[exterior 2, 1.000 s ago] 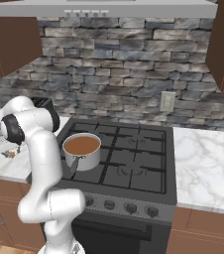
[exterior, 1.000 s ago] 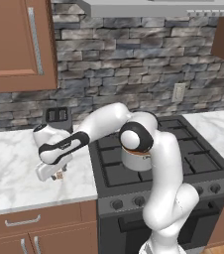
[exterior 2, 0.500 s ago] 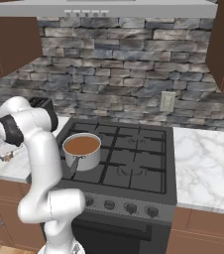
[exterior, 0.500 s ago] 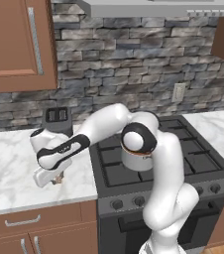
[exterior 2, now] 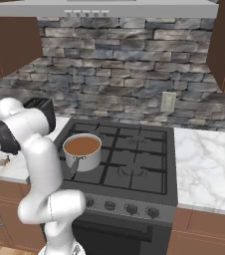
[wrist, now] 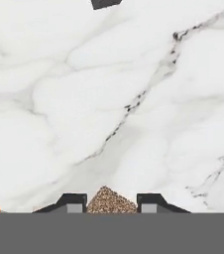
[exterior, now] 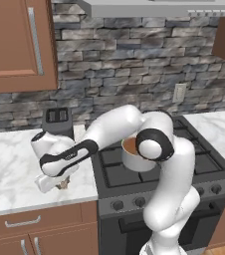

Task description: Pick up the sugar cube(s) and place them in the saucepan with hot chocolate.

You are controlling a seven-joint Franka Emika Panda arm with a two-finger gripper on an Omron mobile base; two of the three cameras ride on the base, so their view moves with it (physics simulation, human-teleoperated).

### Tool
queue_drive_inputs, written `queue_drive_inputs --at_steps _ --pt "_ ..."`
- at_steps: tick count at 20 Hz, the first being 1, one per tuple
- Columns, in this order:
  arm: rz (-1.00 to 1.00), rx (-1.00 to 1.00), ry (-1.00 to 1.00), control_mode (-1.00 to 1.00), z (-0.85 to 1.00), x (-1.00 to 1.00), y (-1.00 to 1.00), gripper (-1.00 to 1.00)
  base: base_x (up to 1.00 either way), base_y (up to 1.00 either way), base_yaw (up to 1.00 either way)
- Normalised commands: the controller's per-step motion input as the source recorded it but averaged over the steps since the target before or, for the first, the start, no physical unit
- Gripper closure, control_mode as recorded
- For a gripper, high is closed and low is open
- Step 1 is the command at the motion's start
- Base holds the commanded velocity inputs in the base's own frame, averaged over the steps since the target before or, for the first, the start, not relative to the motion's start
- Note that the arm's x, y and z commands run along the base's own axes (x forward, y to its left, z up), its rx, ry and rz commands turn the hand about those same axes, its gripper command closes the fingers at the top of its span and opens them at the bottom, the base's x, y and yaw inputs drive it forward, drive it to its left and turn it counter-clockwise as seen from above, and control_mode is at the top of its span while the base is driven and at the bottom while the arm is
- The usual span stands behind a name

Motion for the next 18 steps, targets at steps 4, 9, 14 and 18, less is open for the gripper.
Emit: queue_drive_inputs --at_steps 4,9,14,18 --pt "-0.24 0.05 -0.19 -1.0 0.6 -0.62 -0.88 1.0 0.0 0.0 0.0" --pt "-0.26 0.04 -0.16 -1.0 0.82 -0.23 -0.92 1.0 0.0 0.0 0.0" --pt "-0.21 0.14 -0.08 -1.0 1.0 -0.02 -0.8 1.0 0.0 0.0 0.0" --pt "-0.19 0.14 0.0 -1.0 1.0 0.0 -0.64 1.0 0.0 0.0 0.0"
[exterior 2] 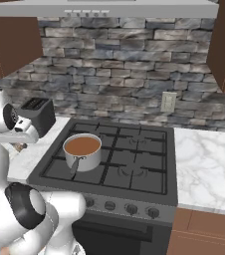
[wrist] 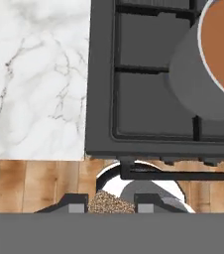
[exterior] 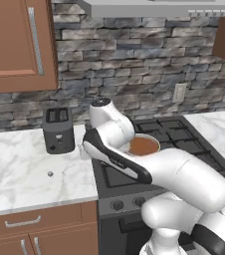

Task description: Pick up the sugar cube(s) and place them in the saucepan with hot chocolate.

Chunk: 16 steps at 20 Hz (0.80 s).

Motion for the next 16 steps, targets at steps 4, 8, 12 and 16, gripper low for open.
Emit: queue_drive_inputs --at_steps 4,8,12,16 --pt "-0.18 0.13 0.03 -1.0 1.0 0.0 -0.67 1.0 0.0 0.0 0.0" --pt "-0.21 0.06 0.05 -1.0 0.87 0.17 -0.8 1.0 0.0 0.0 0.0" --pt "-0.21 -0.01 0.07 -1.0 0.37 0.42 -0.78 1.0 0.0 0.0 0.0" --pt "-0.14 -0.15 0.09 -1.0 0.0 0.58 -0.62 1.0 0.0 0.0 0.0"
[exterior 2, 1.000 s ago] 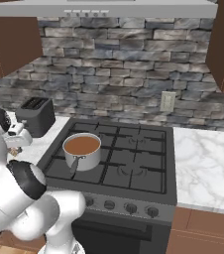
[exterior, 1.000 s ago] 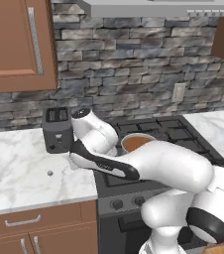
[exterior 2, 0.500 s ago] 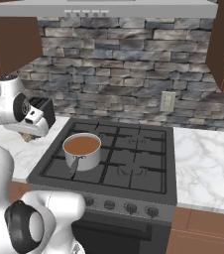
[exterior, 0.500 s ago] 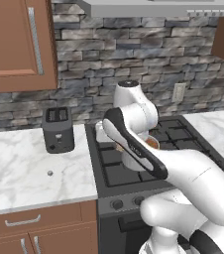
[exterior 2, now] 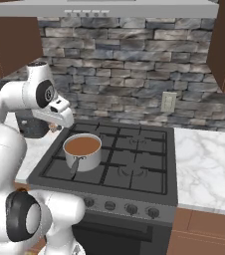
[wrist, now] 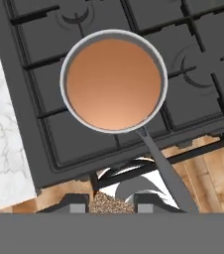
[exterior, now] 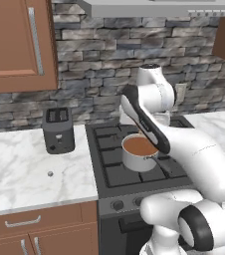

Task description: Pick up the sugar cube(s) and place them in the saucepan with hot chocolate.

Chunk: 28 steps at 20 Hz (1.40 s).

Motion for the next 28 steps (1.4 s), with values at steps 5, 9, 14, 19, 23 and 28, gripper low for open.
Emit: queue_drive_inputs --at_steps 5,9,14,19,23,28 --pt "-0.1 -0.21 0.07 -1.0 -0.25 0.71 -0.36 1.0 0.0 0.0 0.0" --pt "-0.07 -0.07 0.01 -1.0 -0.45 0.61 -0.21 1.0 0.0 0.0 0.0" --pt "0.0 0.04 -0.01 -1.0 -0.22 0.46 -0.02 1.0 0.0 0.0 0.0" --pt "0.0 0.12 0.0 -1.0 -0.21 0.41 0.0 1.0 0.0 0.0 0.0" --pt "-0.01 0.08 0.05 -1.0 -0.3 0.07 -0.01 1.0 0.0 0.0 0.0" --pt "-0.01 0.02 0.02 -1.0 -0.18 0.0 -0.06 1.0 0.0 0.0 0.0"
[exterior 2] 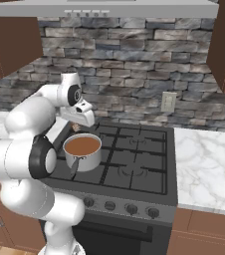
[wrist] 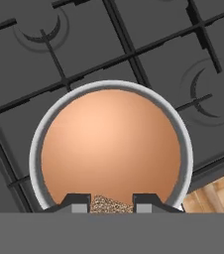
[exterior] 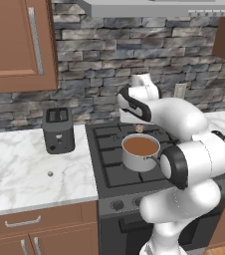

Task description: Pick up the sugar cube(s) and place them in the saucepan with hot chocolate.

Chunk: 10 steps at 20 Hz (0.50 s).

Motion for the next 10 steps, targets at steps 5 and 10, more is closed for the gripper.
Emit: queue_drive_inputs --at_steps 5,10 --pt "0.0 0.0 0.0 -1.0 -0.17 0.04 -0.28 1.0 0.0 0.0 0.0" --pt "0.0 0.0 0.0 -1.0 -0.25 0.16 -0.34 1.0 0.0 0.0 0.0"
